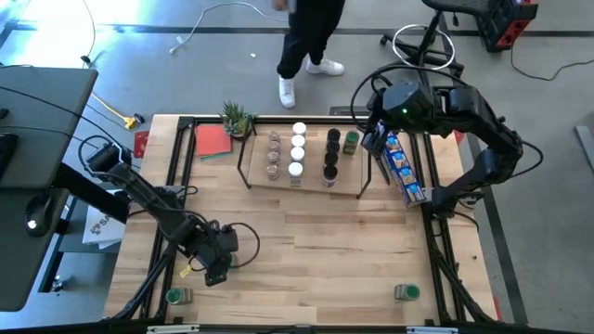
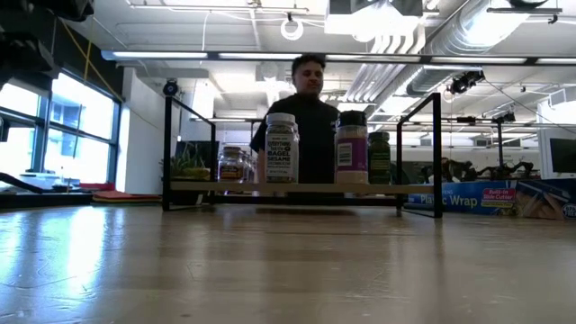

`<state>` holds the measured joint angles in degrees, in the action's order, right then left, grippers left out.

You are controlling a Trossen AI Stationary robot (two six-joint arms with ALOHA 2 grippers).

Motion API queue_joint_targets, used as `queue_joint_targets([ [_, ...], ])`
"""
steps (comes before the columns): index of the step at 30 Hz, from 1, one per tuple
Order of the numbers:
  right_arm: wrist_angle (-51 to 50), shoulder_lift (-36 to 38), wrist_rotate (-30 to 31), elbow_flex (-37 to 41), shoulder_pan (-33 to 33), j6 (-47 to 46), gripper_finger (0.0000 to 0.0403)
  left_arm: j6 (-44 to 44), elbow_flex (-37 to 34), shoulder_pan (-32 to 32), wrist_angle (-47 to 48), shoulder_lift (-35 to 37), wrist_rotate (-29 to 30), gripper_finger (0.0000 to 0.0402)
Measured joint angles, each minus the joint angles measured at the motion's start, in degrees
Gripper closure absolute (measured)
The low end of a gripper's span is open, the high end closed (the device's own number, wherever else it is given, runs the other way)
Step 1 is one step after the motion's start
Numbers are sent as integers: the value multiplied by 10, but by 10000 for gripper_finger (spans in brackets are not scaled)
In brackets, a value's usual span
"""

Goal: Shelf spices
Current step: Put the green seasoning bottle on the shelf aligned with the other green seasoning bottles

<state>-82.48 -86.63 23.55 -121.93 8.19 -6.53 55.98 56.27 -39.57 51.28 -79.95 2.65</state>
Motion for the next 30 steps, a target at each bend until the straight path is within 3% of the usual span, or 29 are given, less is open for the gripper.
queue_joint_targets([
  [10, -10, 0, 0, 0, -9, -27, 112, -22, 0, -1, -28, -63, 8, 102],
  [13, -11, 0, 0, 0, -20, -27, 112, -35, 0, 4, -50, -67, 8, 135],
  [17, -24, 0, 2, -5, -37, -48, 112, -53, 1, 27, -47, -64, 1, 209],
  [23, -78, 0, 4, -36, -65, -92, 112, -161, 32, 111, -48, -64, -24, 218],
  [30, -75, 36, 15, -39, -94, -128, 112, -311, 135, 267, -82, -118, -21, 218],
])
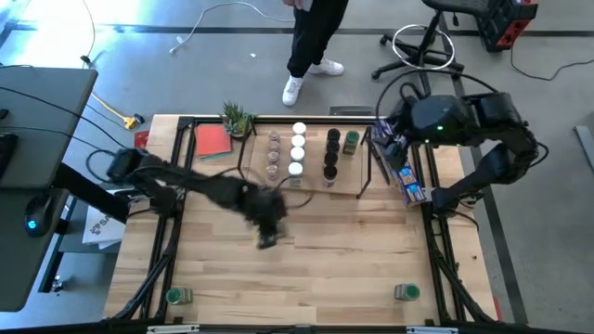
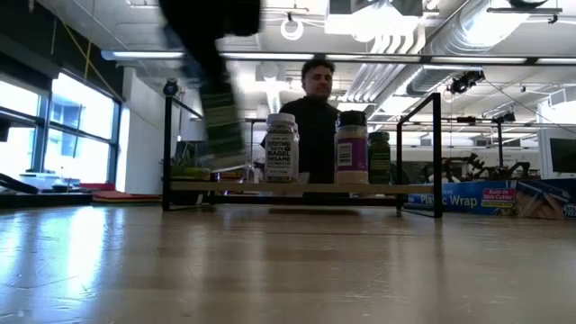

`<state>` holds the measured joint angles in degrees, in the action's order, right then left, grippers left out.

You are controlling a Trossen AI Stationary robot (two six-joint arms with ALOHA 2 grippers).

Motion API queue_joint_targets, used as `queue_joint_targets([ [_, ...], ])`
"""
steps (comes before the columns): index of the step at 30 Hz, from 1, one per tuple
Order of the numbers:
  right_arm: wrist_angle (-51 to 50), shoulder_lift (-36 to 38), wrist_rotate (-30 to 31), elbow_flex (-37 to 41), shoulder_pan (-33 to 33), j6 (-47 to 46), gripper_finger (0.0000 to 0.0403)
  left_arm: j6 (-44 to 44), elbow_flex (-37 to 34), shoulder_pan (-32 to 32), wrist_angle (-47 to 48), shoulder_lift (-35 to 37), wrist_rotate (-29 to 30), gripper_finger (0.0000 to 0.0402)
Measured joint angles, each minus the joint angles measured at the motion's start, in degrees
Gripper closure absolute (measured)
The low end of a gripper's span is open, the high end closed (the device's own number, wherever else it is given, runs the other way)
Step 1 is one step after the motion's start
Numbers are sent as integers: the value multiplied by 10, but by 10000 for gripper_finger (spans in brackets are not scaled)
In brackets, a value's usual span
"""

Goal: Shelf spices
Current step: Put the green seasoning bottle on the shelf aligned with the other green seasoning bottles

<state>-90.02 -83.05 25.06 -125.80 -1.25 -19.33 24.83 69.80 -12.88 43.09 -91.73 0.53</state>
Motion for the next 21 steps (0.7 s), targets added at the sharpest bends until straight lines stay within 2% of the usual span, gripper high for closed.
queue_joint_targets([
  [3, 0, 14, 4, 0, -6, -12, 112, -80, 78, 35, -23, -67, -19, 218],
  [9, 0, 36, 15, 0, -7, -23, 112, -187, 251, 78, 19, -230, -65, 218],
  [17, 0, 39, 15, 1, -7, -16, 112, -195, 435, 101, 97, -370, -62, 218],
  [21, 0, 40, 14, 1, -7, -5, 112, -190, 478, 98, 108, -399, -59, 195],
])
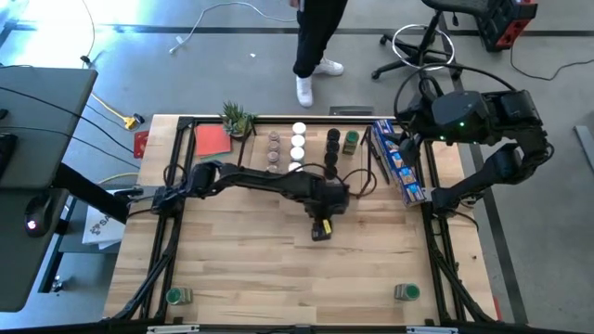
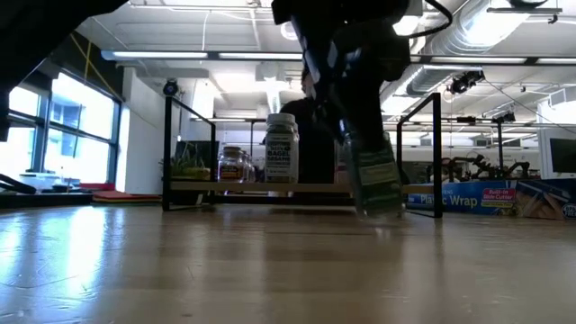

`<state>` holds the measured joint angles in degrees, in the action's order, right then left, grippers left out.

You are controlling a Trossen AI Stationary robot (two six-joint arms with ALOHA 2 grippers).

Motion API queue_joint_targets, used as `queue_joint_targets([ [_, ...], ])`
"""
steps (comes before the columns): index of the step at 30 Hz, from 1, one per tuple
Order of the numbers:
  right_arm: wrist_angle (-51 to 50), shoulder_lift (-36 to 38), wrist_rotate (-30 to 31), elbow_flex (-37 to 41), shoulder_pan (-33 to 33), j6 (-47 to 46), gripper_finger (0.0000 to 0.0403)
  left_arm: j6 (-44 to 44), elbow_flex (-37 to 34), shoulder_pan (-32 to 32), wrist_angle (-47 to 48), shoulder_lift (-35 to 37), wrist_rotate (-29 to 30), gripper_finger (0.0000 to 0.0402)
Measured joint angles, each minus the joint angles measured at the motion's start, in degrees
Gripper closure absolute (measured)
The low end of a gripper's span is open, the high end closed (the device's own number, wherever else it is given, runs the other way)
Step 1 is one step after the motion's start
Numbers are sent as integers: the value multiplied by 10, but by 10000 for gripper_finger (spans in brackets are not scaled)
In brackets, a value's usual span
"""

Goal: Shelf spices
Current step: Put the green seasoning bottle on the shelf aligned with the other green seasoning bottles

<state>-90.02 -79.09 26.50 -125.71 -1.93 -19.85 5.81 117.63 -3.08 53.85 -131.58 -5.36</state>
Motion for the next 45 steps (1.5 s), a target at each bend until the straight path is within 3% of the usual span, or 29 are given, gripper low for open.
queue_joint_targets([
  [9, 0, 0, -33, 0, 0, 22, 112, 41, 9, -5, -5, -8, 1, 140],
  [13, 1, 0, -80, 1, 0, 26, 112, 74, 8, 1, 5, 2, -36, 133],
  [16, 1, 7, -121, 31, -15, 41, 112, 87, 8, 1, 33, 25, -27, 132],
  [22, 51, 42, -183, 192, -59, 76, 112, 83, 8, -13, 106, 106, 62, 131],
  [29, 206, 44, -432, 425, -64, 235, 112, 142, 8, -34, 237, 218, 184, 131],
  [31, 253, 31, -468, 477, -64, 292, 112, 179, 8, -42, 265, 248, 221, 131],
  [37, 316, -39, -411, 533, -67, 416, 112, 282, 6, -71, 318, 326, 302, 131],
  [45, 330, -161, -354, 467, -57, 460, 112, 313, -9, -97, 356, 373, 344, 131],
])
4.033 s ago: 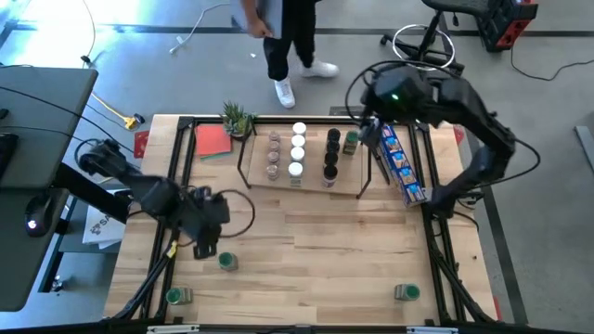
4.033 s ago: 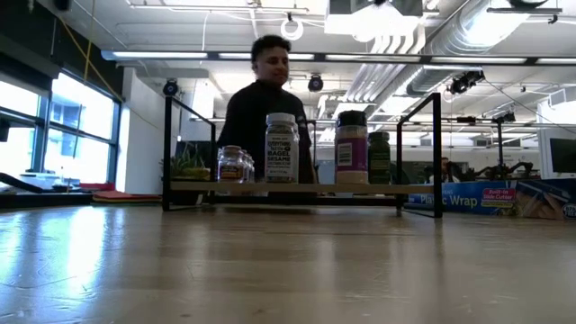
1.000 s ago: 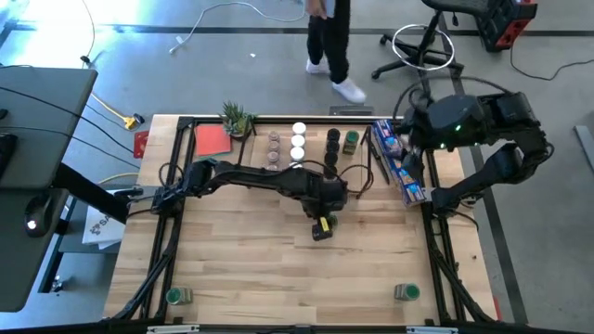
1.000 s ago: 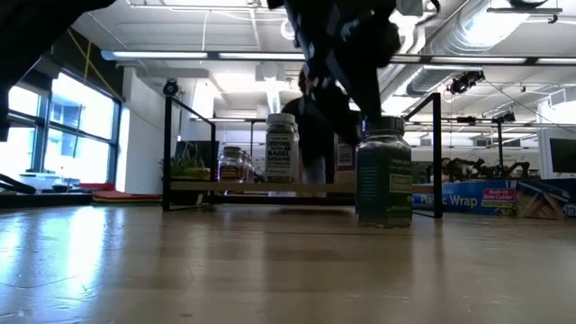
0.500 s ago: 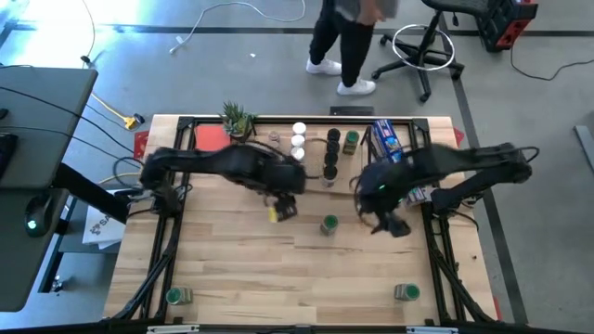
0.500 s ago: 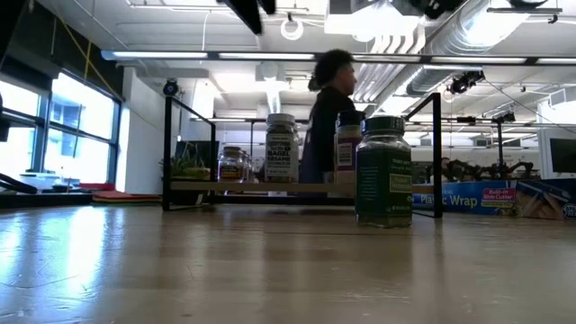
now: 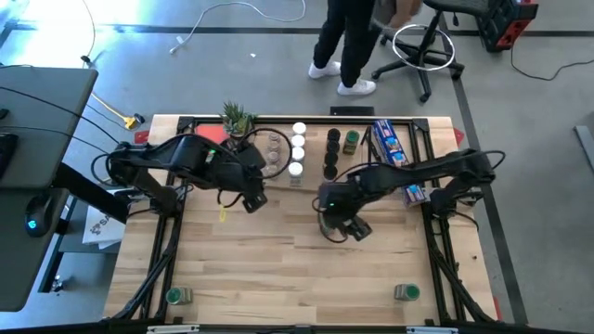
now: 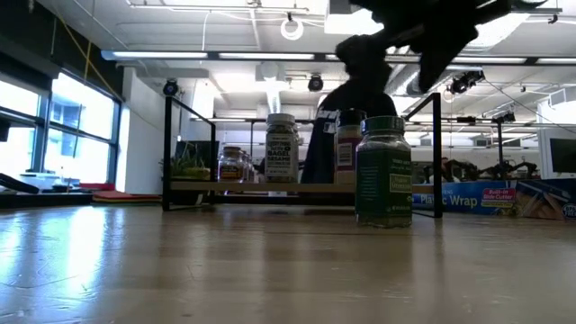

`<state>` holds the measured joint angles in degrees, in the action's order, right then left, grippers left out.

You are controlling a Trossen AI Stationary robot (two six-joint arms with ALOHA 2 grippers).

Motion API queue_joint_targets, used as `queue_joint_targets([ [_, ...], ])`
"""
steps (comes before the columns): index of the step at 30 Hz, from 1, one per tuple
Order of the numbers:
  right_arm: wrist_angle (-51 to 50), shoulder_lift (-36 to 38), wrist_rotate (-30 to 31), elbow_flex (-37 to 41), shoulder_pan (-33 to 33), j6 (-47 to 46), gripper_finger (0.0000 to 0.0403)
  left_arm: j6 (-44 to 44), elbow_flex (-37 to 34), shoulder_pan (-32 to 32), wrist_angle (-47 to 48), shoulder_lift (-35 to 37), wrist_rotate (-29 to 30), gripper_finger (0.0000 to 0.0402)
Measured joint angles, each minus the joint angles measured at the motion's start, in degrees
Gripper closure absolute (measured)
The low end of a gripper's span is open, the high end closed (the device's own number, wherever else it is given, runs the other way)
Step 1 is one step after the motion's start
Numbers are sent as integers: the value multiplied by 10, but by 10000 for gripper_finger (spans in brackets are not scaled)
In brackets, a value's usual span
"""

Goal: Shelf spices
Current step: Put the green seasoning bottle on the shelf aligned with the other green seasoning bottles

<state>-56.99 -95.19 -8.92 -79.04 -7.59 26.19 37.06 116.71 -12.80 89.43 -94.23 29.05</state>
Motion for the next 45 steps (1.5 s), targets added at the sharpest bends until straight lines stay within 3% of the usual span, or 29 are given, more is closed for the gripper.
queue_joint_targets([
  [5, 0, -50, 14, -40, 11, 11, 112, -20, -1, -6, 6, 0, 1, 131],
  [15, -8, -103, 14, -41, 13, 23, 115, -47, -1, -8, 6, -3, 1, 131],
  [19, -5, -112, 14, -41, 16, 17, 143, -47, -1, -9, 6, -3, 2, 131],
  [24, -6, -119, -11, -41, 21, -25, 213, -47, -1, -9, 6, -3, 1, 131],
  [28, -7, -118, -14, -45, 21, -80, 215, -47, -1, -9, 6, -3, 2, 131],
  [37, -212, -72, -16, -194, 47, -153, 215, -62, -1, -9, 5, -3, 15, 131],
  [41, -300, -36, -10, -256, 100, -172, 215, -63, -1, -9, 3, -3, 27, 131],
  [45, -330, -3, 21, -262, 174, -170, 215, -63, -1, -9, 1, -3, 36, 131],
])
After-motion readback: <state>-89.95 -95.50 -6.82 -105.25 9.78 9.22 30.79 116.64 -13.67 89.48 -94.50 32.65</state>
